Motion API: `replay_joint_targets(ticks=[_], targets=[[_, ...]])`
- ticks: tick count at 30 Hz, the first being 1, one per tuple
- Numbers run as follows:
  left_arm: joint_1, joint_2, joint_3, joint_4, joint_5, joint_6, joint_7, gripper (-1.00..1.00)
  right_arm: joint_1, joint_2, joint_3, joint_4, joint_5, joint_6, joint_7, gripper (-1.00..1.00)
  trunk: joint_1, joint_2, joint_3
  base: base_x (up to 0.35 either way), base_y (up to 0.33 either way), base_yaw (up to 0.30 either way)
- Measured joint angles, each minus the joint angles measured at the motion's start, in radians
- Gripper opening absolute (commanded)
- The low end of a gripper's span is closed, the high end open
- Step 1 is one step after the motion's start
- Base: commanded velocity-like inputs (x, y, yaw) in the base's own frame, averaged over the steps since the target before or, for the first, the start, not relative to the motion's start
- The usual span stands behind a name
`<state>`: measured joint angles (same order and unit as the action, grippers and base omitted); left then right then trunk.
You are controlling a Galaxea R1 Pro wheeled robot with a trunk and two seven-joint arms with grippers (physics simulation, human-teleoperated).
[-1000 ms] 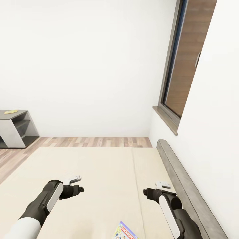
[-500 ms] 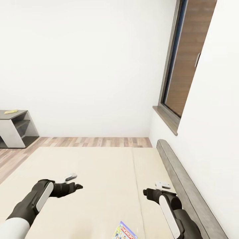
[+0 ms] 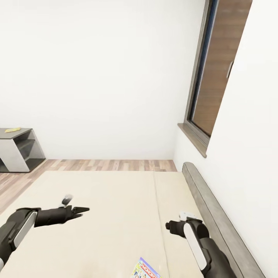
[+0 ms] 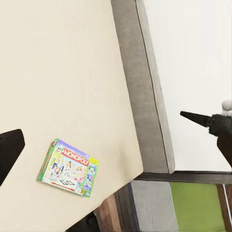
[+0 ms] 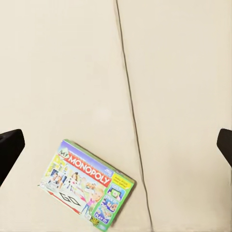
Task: Put all the toys in the child's room - the three board games (two on the bed and one on the table), the two jigsaw puzzles on the table, and the tennis ball on the table - inside the toy box on the table in the child's room.
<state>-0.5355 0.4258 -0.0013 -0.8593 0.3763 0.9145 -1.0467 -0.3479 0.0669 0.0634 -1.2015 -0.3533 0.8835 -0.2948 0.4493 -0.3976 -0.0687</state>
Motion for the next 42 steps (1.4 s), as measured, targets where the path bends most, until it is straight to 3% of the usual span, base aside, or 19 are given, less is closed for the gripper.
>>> replay_joint_targets(ticks=[3, 8, 19, 42], targets=[[0.001, 0.012, 0.000, 0.000, -0.001, -0.001, -0.040, 1.00, -0.020, -0.001, -0.005, 0.035, -0.002, 0.045, 0.001, 1.00, 0.000, 0.000, 0.000, 0.000, 0.000, 0.000], [0.001, 0.016, 0.000, 0.002, -0.001, -0.001, -0.052, 1.00, -0.025, -0.001, -0.007, 0.046, -0.003, 0.058, 0.002, 1.00, 0.000, 0.000, 0.000, 0.000, 0.000, 0.000], [0.001, 0.016, 0.000, 0.003, -0.001, -0.002, -0.053, 1.00, -0.027, -0.001, -0.008, 0.048, -0.016, 0.055, 0.002, 1.00, 0.000, 0.000, -0.002, 0.000, 0.000, 0.000], [0.001, 0.014, -0.001, 0.003, -0.001, -0.003, -0.054, 1.00, -0.027, -0.001, -0.008, 0.049, -0.025, 0.053, 0.003, 1.00, 0.000, 0.000, -0.038, 0.000, 0.000, 0.000]])
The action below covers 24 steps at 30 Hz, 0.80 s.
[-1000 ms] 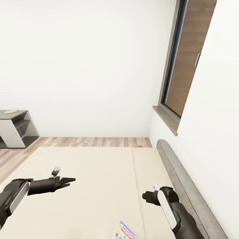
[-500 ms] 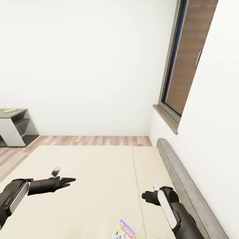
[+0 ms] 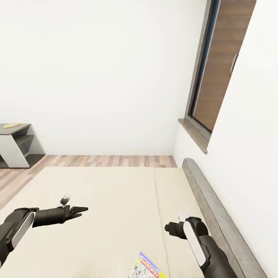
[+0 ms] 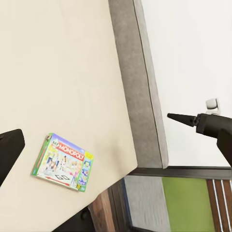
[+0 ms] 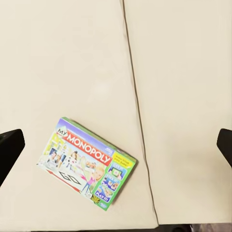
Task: Put all the toys in the child's room - the three board games (two on the bed and one on the table), the two jigsaw puzzles on the table, and the tennis ball on the table - inside the toy box on the table in the child's room.
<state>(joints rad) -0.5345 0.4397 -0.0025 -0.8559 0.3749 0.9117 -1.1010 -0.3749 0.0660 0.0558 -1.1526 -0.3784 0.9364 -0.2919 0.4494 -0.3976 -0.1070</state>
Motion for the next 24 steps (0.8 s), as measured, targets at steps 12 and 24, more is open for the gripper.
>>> replay_joint_targets(ticks=[12, 24], targets=[[0.000, 0.000, 0.001, 0.000, -0.001, -0.002, 0.002, 1.00, 0.000, 0.000, 0.000, 0.000, -0.001, 0.000, 0.000, 1.00, 0.000, 0.000, -0.020, 0.000, 0.000, 0.000], [0.000, -0.003, -0.002, 0.000, -0.002, -0.004, 0.009, 1.00, 0.000, 0.000, 0.000, 0.000, -0.001, 0.000, 0.001, 1.00, 0.000, 0.000, -0.040, 0.000, 0.000, 0.000]])
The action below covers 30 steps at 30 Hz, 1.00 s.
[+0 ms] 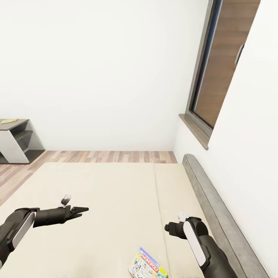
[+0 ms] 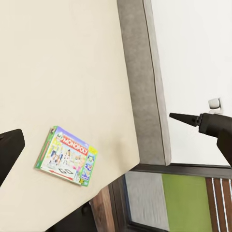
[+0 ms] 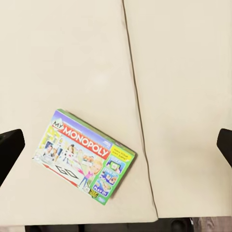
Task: Put all the toys in the child's room - the three board games (two on the bed and one on the table), the two jigsaw puzzles on the table, and the tennis ball on the table - inside the toy box on the table in the child's room.
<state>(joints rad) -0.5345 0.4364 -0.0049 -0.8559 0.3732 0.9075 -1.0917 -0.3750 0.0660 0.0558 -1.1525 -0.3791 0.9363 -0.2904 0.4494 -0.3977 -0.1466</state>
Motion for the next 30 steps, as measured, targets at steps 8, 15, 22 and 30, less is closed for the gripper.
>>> replay_joint_targets(ticks=[8, 15, 22, 30], targets=[[0.000, -0.004, -0.006, 0.000, -0.001, -0.002, 0.002, 1.00, 0.000, 0.000, 0.000, -0.001, 0.002, 0.000, 0.001, 1.00, 0.000, 0.000, -0.013, 0.000, 0.000, 0.000], [0.000, 0.000, 0.002, 0.000, 0.001, -0.002, -0.002, 1.00, 0.000, 0.000, 0.000, -0.002, 0.003, 0.001, 0.002, 1.00, 0.000, 0.000, -0.025, 0.000, 0.000, 0.000], [0.000, 0.000, 0.006, 0.000, 0.001, -0.002, 0.000, 1.00, 0.000, -0.001, 0.000, -0.002, 0.003, 0.001, 0.003, 1.00, 0.000, 0.000, -0.036, 0.000, 0.000, 0.000], [0.000, 0.002, 0.007, 0.000, 0.001, -0.002, -0.003, 1.00, 0.000, 0.000, -0.008, -0.002, 0.002, 0.001, 0.003, 1.00, 0.000, 0.000, -0.050, 0.000, 0.000, 0.000]])
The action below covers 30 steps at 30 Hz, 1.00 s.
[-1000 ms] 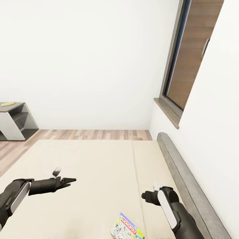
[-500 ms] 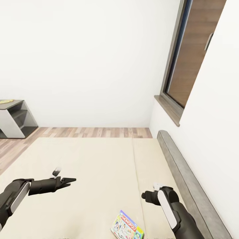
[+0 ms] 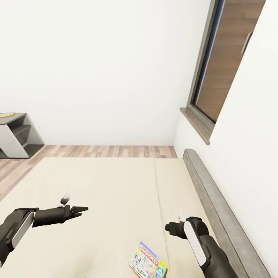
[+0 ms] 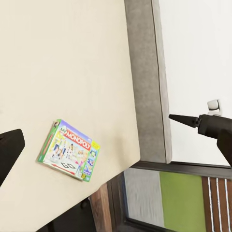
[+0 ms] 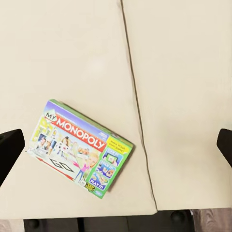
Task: Put all the toys in the child's room - the three board games (two on the bed and one on the table), the two jigsaw puzzles on the table, and the tennis ball on the table - inside the toy box on the table in the child's room.
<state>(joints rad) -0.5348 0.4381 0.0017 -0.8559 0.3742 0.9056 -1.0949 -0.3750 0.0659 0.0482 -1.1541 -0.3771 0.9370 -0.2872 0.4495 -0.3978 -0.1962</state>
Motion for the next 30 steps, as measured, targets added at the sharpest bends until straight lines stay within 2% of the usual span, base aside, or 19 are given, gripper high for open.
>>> replay_joint_targets(ticks=[30], targets=[[0.000, -0.001, 0.000, 0.000, 0.001, 0.000, -0.003, 1.00, 0.000, 0.000, -0.002, 0.000, -0.002, 0.001, 0.001, 1.00, 0.000, 0.000, -0.050, 0.000, 0.000, 0.000]])
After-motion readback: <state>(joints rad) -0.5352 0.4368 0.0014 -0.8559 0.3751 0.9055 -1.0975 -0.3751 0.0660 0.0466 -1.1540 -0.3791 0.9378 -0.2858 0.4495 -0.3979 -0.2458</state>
